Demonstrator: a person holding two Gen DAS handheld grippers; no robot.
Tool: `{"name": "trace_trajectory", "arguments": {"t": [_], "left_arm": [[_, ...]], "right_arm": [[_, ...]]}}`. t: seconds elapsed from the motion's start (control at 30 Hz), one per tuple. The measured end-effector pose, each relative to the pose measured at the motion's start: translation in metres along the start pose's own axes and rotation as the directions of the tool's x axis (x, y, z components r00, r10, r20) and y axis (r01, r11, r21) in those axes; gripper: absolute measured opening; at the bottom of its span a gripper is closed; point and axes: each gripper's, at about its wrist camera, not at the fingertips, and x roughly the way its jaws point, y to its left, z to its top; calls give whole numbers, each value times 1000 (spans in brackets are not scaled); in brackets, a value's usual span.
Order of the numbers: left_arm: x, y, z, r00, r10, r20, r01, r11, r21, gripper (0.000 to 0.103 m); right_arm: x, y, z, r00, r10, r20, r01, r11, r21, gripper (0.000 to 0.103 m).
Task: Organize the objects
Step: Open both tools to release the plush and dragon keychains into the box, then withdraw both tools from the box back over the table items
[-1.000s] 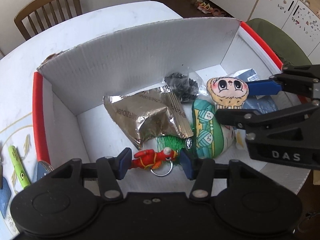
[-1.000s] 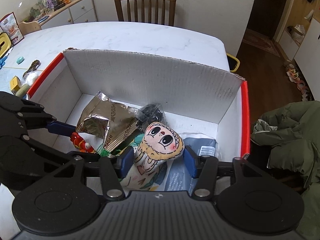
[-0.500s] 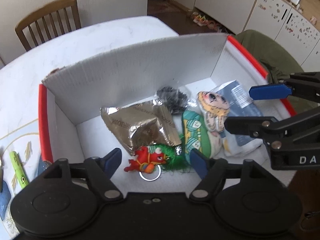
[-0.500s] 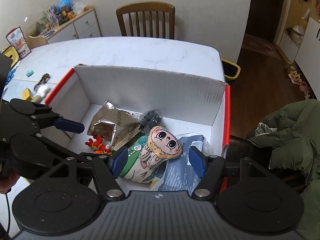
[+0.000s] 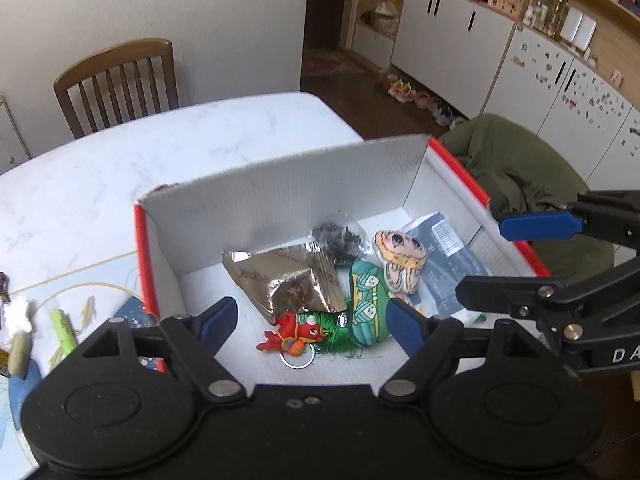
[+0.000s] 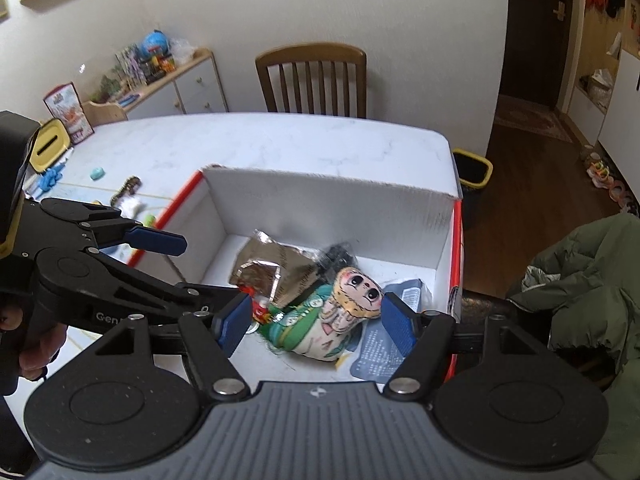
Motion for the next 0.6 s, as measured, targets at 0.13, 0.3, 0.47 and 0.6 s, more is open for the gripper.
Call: {"name": "trace_trajectory", "arguments": {"t": [0.13,0.3,0.47,0.6], "left_arm": [[-18,2,-1,999,-4,35,4,1000,0,82],[-41,9,-6,997,-12,72,13,1000,-10,85],[-63,23,-12,994,-16,107,18,1000,-18,88],[-78,39,-18,990,-10,138,14,1000,-27,91]], "right_arm": [[-12,8,-1,1000,6,29,-6,1000,-6,70],[-28,18,-2,997,22,69,-22,1000,6,73],[-40,37,-3,994,27,109,-28,1000,2,77],[-44,55,-3,991,31,129,-33,999,12,80]]}}
